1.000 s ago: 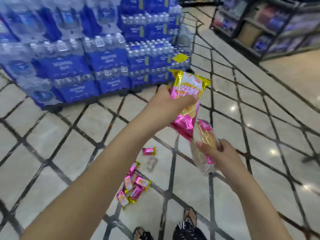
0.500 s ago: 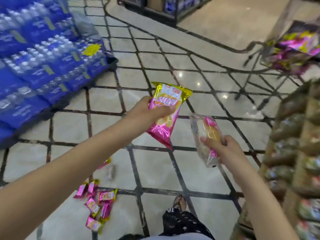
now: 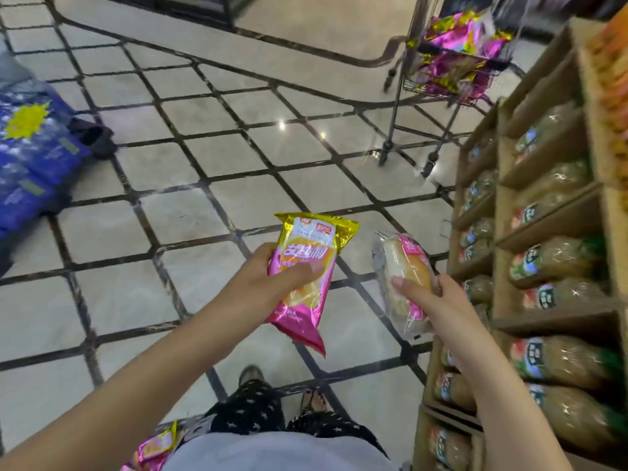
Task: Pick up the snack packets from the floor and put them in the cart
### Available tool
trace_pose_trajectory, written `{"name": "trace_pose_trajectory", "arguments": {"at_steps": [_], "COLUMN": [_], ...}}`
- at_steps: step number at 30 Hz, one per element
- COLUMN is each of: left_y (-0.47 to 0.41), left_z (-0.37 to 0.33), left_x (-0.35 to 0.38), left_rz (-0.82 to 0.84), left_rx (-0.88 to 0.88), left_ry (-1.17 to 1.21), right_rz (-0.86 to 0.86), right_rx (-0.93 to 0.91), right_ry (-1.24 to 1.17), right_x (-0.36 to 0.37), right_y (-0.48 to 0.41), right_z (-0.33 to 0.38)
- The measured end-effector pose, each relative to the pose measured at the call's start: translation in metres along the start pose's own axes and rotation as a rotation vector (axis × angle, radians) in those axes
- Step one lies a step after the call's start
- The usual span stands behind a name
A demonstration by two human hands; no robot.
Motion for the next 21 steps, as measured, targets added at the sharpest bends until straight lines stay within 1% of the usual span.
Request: {"name": "trace_pose_trajectory", "arguments": {"at_steps": [4, 9, 13, 18, 21], "left_y": [-0.032, -0.095, -0.157, -0.233, -0.279], "left_z": [-0.015, -0.066, -0.124, -0.21, -0.254], "left_x": [0.009, 0.008, 0.004, 0.008, 0.009], "left_rz": [0.042, 0.063, 0.086, 0.166, 0.192], "left_rx": [-0.023, 0.002, 0.03, 0.079, 0.09], "left_ry": [0.036, 0.105, 0.156, 0.105, 0.045], "right_rz": [-0.012, -0.045, -0.121, -0.186, -0.256], "right_rx": [0.027, 0.016, -0.003, 0.008, -0.011], "right_ry": [-0.043, -0.08, -0.099, -0.197, -0.254], "right_x": [-0.005, -0.007, -0.01, -0.012, -0.02], "right_y": [-0.03, -0.085, -0.145, -0.219, -0.255], "right_z": [0.012, 0.055, 0.105, 0.164, 0.191]}}
Point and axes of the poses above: each hand's wrist, its own y-axis away from the middle knuckle, its own x-axis out of the palm, z = x × y, the point moved 10 cm from there along -y, towards the middle knuckle, and after that the axes turned 4 degrees about -x, right-handed, at the moved point
